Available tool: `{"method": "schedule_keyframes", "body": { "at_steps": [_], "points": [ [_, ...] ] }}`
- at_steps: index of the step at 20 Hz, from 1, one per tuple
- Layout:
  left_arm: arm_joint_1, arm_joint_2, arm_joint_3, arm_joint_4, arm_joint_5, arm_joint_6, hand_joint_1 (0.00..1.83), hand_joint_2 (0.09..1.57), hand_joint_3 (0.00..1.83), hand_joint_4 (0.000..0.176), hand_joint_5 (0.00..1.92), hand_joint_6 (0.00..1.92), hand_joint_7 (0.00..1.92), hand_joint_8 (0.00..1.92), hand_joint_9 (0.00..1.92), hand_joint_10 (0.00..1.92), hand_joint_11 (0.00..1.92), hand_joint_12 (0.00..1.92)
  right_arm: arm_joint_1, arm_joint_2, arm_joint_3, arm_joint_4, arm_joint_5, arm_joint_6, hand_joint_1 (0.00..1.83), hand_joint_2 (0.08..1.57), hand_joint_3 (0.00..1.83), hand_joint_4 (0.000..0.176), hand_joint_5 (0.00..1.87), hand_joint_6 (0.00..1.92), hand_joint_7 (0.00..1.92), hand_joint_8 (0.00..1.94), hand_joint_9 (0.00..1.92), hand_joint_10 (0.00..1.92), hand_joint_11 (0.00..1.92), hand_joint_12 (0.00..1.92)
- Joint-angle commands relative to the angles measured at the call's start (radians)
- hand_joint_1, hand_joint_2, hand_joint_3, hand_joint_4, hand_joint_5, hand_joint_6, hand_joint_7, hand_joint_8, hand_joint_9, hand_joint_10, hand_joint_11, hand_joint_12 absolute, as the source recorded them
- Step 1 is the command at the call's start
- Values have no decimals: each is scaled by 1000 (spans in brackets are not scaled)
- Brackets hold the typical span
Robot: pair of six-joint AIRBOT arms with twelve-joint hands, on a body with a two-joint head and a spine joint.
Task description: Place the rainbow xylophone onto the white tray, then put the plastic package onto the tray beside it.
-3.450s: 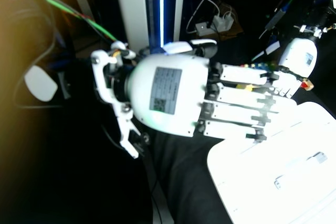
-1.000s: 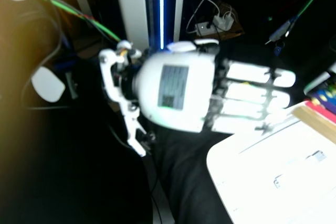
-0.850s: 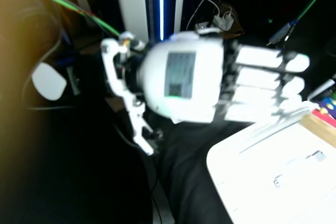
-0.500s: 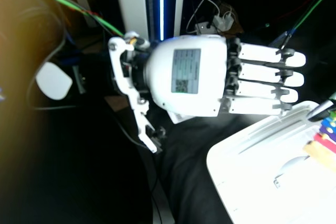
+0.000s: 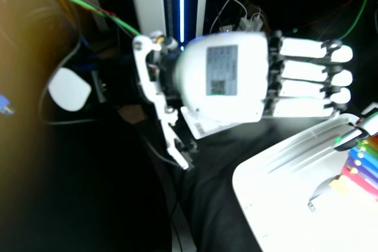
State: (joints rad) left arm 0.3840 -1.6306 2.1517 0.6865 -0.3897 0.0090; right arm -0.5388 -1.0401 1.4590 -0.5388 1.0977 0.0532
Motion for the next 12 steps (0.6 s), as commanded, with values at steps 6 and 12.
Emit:
{"method": "schedule_keyframes", "body": {
  "at_steps": [6, 12],
  "points": [
    [14, -9, 20, -50, -81, -17, 1189, 1100, 1, 0, 796, 8, 841, 11, 817, 13, 414, 819, 22, -4, 0, 49, 93, 26, 757, 827, 0, 87, 340, 0, 374, 0, 406, 0, 148, 950],
    [46, -14, 32, -65, -82, -45, 1269, 1096, 1, 0, 821, 0, 855, 1, 836, 0, 452, 748, 22, -4, -3, 47, 93, 28, 765, 811, 2, 104, 332, 0, 353, 5, 384, 2, 156, 871]
  ]
}}
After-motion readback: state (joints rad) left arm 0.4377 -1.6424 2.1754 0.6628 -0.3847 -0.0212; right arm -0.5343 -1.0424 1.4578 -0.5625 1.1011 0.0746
